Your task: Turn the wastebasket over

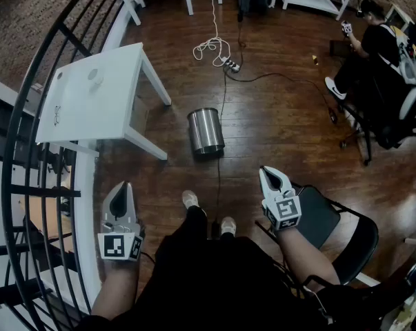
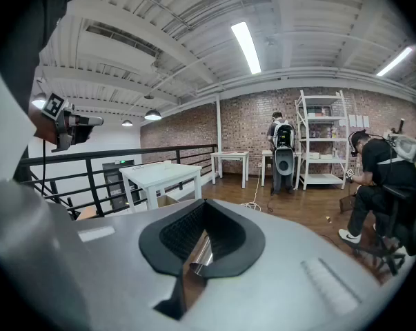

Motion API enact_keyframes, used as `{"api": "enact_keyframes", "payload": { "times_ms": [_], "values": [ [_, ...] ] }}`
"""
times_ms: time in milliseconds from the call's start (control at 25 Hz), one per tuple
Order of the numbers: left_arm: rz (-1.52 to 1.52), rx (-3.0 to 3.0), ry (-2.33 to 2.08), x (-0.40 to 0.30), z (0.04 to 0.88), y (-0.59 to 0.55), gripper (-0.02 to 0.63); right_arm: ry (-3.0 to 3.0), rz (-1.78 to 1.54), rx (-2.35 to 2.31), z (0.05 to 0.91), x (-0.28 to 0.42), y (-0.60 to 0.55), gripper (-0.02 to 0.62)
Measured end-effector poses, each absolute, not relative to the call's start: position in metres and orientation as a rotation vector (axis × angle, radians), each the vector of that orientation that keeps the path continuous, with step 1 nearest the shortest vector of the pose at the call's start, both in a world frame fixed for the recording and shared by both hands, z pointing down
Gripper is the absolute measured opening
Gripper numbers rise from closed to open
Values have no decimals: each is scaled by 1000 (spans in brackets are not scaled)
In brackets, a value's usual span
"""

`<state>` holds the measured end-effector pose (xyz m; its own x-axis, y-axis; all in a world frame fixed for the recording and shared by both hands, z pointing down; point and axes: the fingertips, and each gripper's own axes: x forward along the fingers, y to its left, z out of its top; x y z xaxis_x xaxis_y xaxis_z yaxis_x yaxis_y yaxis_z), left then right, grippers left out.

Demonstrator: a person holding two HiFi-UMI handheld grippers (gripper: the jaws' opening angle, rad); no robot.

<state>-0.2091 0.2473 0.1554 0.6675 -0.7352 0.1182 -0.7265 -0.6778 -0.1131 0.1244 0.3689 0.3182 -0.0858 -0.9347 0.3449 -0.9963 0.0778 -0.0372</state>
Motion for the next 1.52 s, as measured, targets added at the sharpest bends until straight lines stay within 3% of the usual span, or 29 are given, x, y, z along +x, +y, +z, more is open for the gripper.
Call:
{"api": "enact_keyframes", "payload": {
  "times_ms": [520, 880, 1000, 1080, 1120, 1320, 1520],
  "values": [
    [-2, -2886, 867, -145, 134, 83, -2, -1971, 236, 1924, 292, 99, 239, 0],
    [-86, -2942, 896, -144, 141, 21, -2, -1978, 81, 1580, 315, 70, 164, 2],
    [-124, -2930, 963, -159, 140, 8, -2, -1944, 14, 1486, 361, 77, 137, 3],
    [-147, -2906, 1034, -173, 141, -2, -2, -1948, 53, 1396, 414, 77, 126, 183],
    [-170, -2895, 1079, -180, 143, -5, -2, -1940, 94, 1342, 449, 77, 125, 197],
    [-296, -2851, 1168, -185, 169, -5, -2, -1825, 199, 1027, 613, 75, 130, 165],
    [-317, -2914, 1092, -150, 245, 5, -2, -1722, 97, 836, 726, 98, 117, 156]
  ]
}}
